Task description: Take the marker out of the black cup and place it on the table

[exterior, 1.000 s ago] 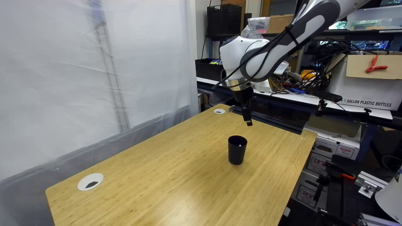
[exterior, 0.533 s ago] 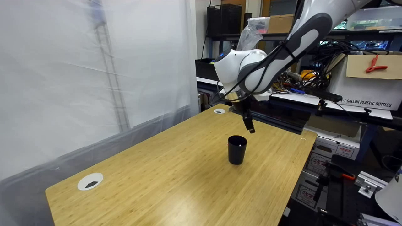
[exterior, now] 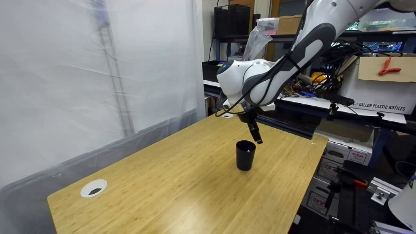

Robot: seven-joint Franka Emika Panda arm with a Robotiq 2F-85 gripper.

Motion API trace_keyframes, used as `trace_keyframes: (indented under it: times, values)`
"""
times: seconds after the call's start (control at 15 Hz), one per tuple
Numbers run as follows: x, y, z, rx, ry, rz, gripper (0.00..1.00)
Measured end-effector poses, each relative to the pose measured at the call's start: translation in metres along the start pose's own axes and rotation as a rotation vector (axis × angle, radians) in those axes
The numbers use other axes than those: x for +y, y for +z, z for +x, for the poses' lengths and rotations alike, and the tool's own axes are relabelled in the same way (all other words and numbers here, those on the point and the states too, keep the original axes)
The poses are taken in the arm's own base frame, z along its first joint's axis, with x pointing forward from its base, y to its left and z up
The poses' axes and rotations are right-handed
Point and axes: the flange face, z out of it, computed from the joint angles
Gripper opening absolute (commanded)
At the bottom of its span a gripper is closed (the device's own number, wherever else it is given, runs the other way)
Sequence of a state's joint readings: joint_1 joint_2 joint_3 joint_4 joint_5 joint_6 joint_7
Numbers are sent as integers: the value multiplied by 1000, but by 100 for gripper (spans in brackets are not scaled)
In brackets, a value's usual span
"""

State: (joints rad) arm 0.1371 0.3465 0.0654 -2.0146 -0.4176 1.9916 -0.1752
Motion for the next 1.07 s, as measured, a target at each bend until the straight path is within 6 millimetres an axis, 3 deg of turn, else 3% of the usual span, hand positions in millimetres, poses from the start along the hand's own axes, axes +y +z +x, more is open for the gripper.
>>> trace_keyframes:
  times: [0.07, 0.47, 0.67, 0.8, 0.87, 1.0, 1.07]
  values:
    - [1, 1, 2, -1, -7, 1, 74]
    - [16, 11, 3, -12, -24, 7, 32]
    - [31, 25, 3, -32, -10, 11, 30]
    - [39, 37, 7, -52, -7, 6, 47]
    - [41, 44, 10, -62, -11, -1, 36]
    - [39, 54, 21, -78, -25, -18, 59]
    - [36, 54, 28, -81, -35, -30, 63]
